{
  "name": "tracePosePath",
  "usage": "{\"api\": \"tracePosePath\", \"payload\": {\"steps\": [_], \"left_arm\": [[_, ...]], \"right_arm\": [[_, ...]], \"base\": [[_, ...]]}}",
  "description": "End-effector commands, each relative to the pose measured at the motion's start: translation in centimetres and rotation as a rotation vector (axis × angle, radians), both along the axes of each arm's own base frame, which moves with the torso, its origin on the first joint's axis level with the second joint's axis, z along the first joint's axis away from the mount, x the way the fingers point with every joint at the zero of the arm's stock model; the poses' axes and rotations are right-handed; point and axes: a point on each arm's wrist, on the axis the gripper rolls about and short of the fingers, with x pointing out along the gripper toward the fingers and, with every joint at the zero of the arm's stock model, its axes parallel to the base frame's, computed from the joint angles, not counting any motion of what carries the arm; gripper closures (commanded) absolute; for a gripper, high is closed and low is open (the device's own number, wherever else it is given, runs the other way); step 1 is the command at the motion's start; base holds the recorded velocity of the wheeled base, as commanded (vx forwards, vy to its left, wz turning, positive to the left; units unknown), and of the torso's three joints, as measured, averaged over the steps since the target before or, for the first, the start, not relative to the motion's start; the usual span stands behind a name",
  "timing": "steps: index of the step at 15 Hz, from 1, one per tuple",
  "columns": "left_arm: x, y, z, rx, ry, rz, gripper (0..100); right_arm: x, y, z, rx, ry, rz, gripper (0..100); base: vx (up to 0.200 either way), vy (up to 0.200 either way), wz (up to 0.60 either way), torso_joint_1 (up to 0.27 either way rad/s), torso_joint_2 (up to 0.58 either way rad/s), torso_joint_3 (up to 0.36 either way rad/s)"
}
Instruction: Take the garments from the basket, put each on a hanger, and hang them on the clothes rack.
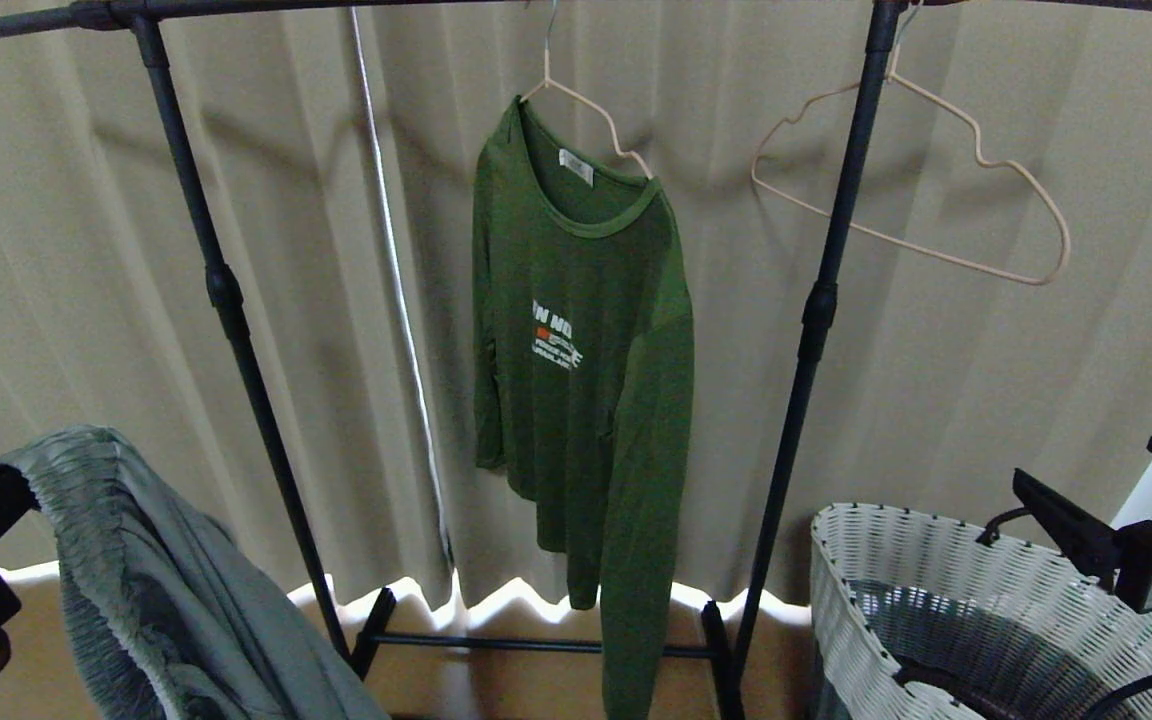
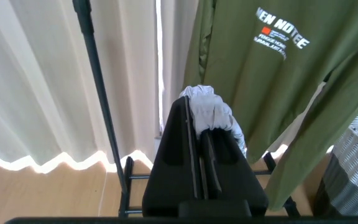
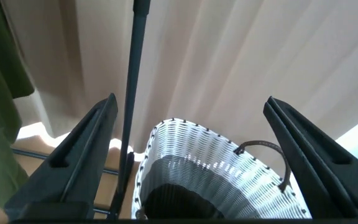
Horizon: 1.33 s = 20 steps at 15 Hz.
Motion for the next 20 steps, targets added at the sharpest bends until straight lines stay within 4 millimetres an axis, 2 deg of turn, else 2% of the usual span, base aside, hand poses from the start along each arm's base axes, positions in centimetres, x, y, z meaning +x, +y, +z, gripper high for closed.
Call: {"api": "tracePosePath", "payload": {"steps": [1,4,8,20], "left_arm": [[0.1,0.0,-0.2,0.002,0.008,0.003,100],[0.1,0.0,-0.4,0.007,0.019,0.002,100],[0.1,0.0,-0.4,0.015,0.016,0.001,100],[0.1,0.0,-1.0,0.038,0.036,-0.001,100]], "right_arm": [[-0.2,0.0,0.1,0.0,-0.01,-0.001,0],[-1.2,-0.2,-1.8,-0.038,0.058,0.003,0],[-2.1,-0.4,-2.5,-0.057,0.07,0.008,0],[-2.4,-0.5,-2.3,-0.054,0.054,0.003,0]], "base": [[0.0,0.0,0.0,0.0,0.0,0.0],[0.0,0.0,0.0,0.0,0.0,0.0],[0.0,0.0,0.0,0.0,0.0,0.0],[0.0,0.0,0.0,0.0,0.0,0.0]]}}
